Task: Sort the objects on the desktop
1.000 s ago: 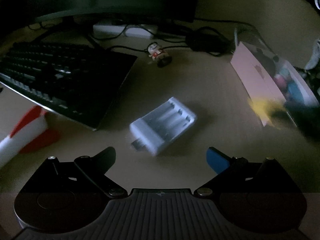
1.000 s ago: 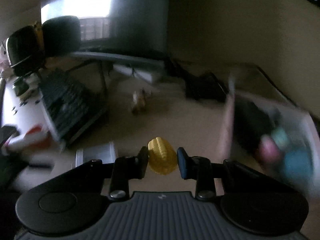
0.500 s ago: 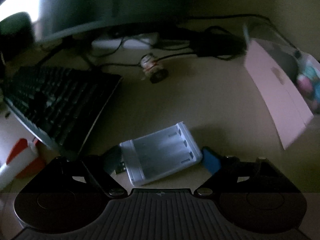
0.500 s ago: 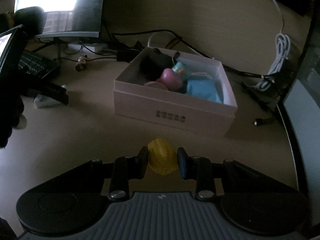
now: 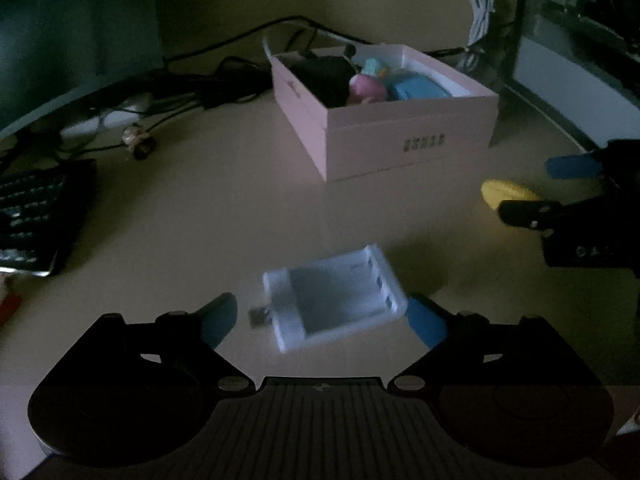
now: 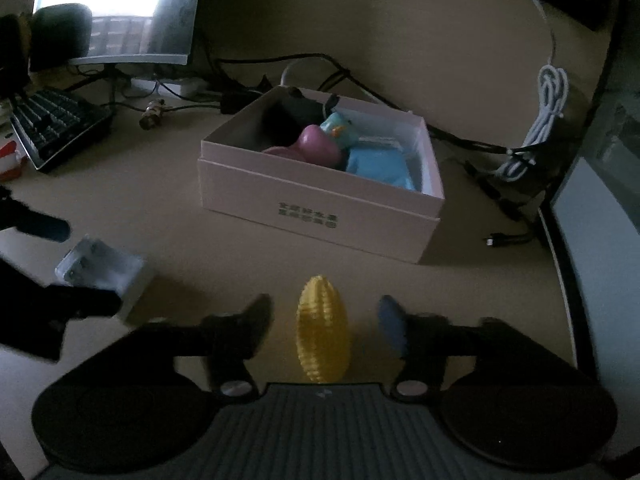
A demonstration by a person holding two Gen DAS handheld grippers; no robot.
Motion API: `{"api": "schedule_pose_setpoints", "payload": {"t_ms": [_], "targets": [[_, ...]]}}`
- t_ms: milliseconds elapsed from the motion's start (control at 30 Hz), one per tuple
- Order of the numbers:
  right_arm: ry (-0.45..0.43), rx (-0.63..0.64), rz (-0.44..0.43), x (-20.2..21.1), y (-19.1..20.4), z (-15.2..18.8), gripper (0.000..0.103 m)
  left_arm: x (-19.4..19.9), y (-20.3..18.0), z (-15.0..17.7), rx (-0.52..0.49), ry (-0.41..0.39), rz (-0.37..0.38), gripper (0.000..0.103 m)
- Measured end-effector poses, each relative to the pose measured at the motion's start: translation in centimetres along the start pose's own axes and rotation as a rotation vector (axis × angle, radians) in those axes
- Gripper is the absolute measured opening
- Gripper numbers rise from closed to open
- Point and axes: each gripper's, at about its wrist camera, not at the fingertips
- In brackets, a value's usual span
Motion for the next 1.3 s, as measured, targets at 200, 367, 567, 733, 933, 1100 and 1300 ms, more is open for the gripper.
{"api": "schedule_pose_setpoints", "payload": {"t_ms": [200, 367, 567, 733, 933, 1100, 1300], "targets": [[0.035, -0.006, 0.021, 0.8, -0.7, 1.9, 0.082, 0.0, 1.4, 0.6, 0.035, 0.039, -0.107, 0.097], [0.048, -0.039, 0.03, 1.1, -1.4, 2.5, 0.085, -0.2, 1.7, 0.2, 0.128, 0.046, -0.03, 0.097], [0.055, -0.044, 0.031, 1.2, -1.4, 3.0, 0.086, -1.7, 0.0, -0.3, 0.129, 0.065, 0.006, 0.098], [0.046, -0.049, 0.02, 1.6, -1.2, 3.1, 0.086, -2.3, -0.8, -0.7, 0.123, 0.07, 0.038, 0.098], [0.036, -0.058, 0.041, 1.1, -0.7, 2.7, 0.086, -1.8, -0.7, -0.7, 0.121, 0.064, 0.023, 0.1], [0.036, -0.06, 0.05, 0.2, -0.9, 2.3, 0.086, -0.9, 0.2, -0.6, 0.144, 0.06, -0.019, 0.1], [0.009, -0.05, -0.008, -0.4, -0.3, 1.5, 0.086, -0.6, 1.0, -0.1, 0.169, 0.072, -0.042, 0.1]]}}
Point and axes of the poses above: each gripper's, at about its wrist camera, not at the fingertips, and x roughly against the way its jaws point, y to its left, z to its underside, and after that the axes turned 14 degrees about -y, right-handed
